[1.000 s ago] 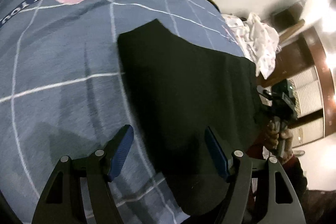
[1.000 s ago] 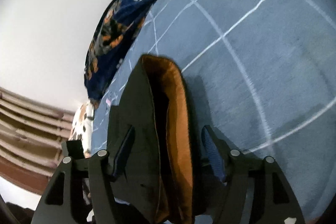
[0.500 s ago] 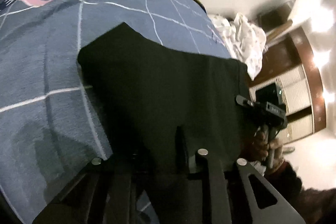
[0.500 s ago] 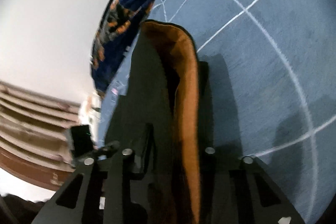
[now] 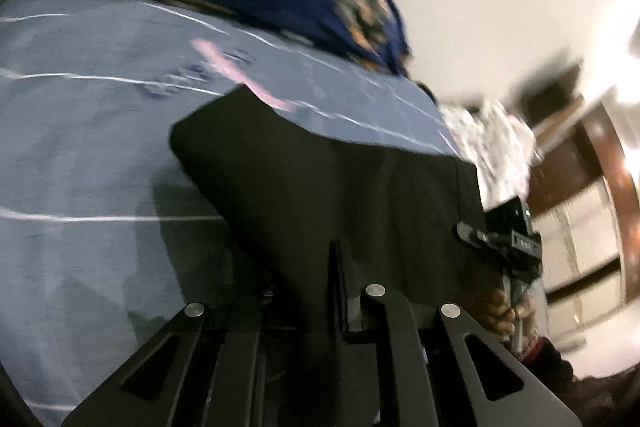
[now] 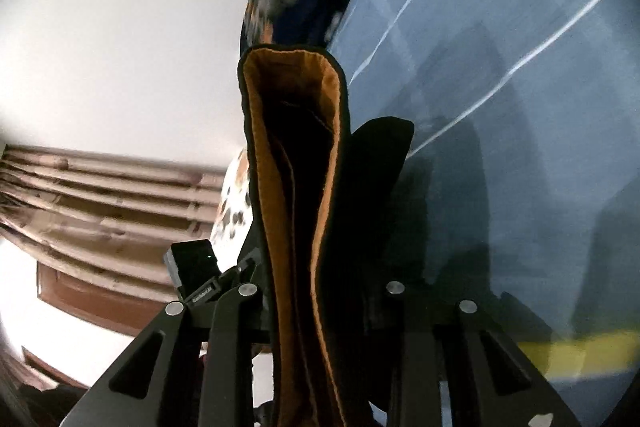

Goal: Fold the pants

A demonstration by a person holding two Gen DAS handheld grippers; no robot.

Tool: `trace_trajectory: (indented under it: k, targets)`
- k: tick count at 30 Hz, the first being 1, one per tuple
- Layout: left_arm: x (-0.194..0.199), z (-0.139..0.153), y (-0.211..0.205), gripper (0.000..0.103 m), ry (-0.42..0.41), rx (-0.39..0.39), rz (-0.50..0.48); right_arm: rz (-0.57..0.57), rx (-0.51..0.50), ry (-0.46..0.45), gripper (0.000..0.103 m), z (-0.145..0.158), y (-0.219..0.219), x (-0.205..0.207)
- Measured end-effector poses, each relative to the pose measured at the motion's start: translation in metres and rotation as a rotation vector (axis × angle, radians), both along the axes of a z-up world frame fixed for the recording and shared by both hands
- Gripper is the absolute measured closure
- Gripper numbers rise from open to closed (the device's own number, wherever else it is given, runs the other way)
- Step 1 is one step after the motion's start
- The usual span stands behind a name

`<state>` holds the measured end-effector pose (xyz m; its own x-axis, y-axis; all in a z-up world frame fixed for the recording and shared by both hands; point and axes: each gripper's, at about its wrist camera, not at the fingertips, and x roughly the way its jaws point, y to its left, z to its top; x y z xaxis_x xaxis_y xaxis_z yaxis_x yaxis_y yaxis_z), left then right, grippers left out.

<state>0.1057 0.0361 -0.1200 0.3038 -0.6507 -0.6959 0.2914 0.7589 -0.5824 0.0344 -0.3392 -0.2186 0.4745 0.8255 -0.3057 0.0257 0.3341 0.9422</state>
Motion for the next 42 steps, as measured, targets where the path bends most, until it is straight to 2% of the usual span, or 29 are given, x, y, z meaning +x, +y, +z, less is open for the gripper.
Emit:
trace_trajectory:
  k: [3,4,6,7,9,11,14,18,21,23,26,28,29,30,31,37,42]
  targets:
    - [-0.002,-0.021,0.025,0.091,-0.008,0.106,0.049,0.061,-0.029,0.005,0.078,-0.010,0.035,0.015]
    - [-0.002,-0.027,0.028,0.086,0.002,0.117,0.057,0.068,-0.058,0.012,0.078,-0.014,0.041,0.019]
    - [-0.003,-0.043,0.035,0.071,0.028,0.101,0.092,0.055,-0.057,0.026,0.073,-0.022,0.041,0.022]
    - [-0.004,-0.047,0.037,0.057,0.030,0.100,0.102,0.048,-0.045,0.035,0.073,-0.023,0.037,0.022]
    - [-0.005,-0.051,0.042,0.049,0.032,0.052,0.125,0.007,-0.058,0.045,0.068,-0.018,0.025,0.017]
    - [-0.006,-0.049,0.043,0.043,0.023,0.051,0.146,-0.064,-0.084,0.025,0.066,-0.007,0.004,0.003]
    - [-0.008,-0.043,0.055,0.042,0.002,0.076,0.163,-0.130,-0.040,-0.016,0.066,0.012,-0.024,-0.019]
    - [-0.013,-0.030,0.065,0.041,-0.030,0.066,0.213,-0.062,-0.068,-0.055,0.066,0.040,-0.020,-0.050]
    - [-0.017,-0.020,0.070,0.040,-0.041,0.047,0.243,-0.020,-0.111,-0.010,0.066,0.037,-0.003,-0.061]
    - [-0.021,-0.017,0.069,0.034,-0.039,0.037,0.244,-0.015,-0.110,0.008,0.066,0.029,0.004,-0.062]
    - [-0.030,-0.013,0.062,0.033,-0.050,0.050,0.217,-0.035,-0.082,0.033,0.066,0.017,0.007,-0.059]
    - [-0.037,-0.012,0.055,0.033,-0.066,0.084,0.189,-0.040,-0.103,0.037,0.066,0.015,0.007,-0.055]
    - [-0.040,-0.011,0.053,0.033,-0.070,0.097,0.178,-0.045,-0.120,0.047,0.072,0.016,0.009,-0.053]
    - [-0.042,-0.011,0.050,0.032,-0.074,0.110,0.171,-0.049,-0.131,0.048,0.087,0.017,0.010,-0.052]
    - [-0.042,-0.010,0.048,0.032,-0.077,0.118,0.171,-0.047,-0.155,0.050,0.091,0.019,0.012,-0.051]
    - [-0.043,-0.010,0.048,0.032,-0.058,0.109,0.183,-0.075,-0.219,0.047,0.092,0.025,0.016,-0.053]
    - [-0.045,-0.009,0.047,0.030,-0.061,0.098,0.186,-0.087,-0.211,0.052,0.093,0.028,0.013,-0.066]
